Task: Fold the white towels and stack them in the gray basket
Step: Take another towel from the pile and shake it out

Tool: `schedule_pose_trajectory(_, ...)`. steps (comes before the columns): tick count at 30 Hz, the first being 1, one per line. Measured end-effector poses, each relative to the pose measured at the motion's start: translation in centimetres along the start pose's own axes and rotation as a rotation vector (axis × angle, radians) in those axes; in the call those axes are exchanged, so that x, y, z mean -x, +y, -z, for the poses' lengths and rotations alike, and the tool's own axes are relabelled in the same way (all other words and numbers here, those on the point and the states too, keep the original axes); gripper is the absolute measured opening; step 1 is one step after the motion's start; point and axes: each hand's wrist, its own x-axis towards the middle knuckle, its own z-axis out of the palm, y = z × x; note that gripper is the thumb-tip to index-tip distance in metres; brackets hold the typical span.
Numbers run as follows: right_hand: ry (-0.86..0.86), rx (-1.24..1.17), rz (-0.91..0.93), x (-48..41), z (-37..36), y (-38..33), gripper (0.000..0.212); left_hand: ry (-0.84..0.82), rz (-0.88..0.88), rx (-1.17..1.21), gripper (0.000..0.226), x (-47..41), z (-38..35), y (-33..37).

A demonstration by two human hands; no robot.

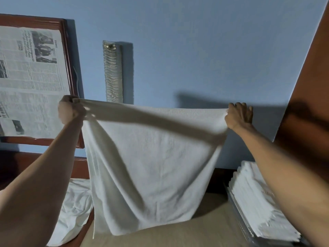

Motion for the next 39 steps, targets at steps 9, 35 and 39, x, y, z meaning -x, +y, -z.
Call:
schedule_pose_trajectory(9,0.167,-0.291,-0.164,7.3,0.0,6.4,0.015,-0.031,-0.085,-0.205,0.036,7.2,4.0,-0.4)
schedule_pose_trajectory(35,-0.008,-0.587,-0.420,22.9,-3.0,13.1,0.018,-0.058,0.119,-0.184,0.039,20.5,9.8,-7.5)
schedule_pose_trajectory(39,-0.168,-0.547,-0.442,25.5,-8.1,12.1,0.021,-0.147,0.121,-0.290,0.035,21.2,8.2,-14.2)
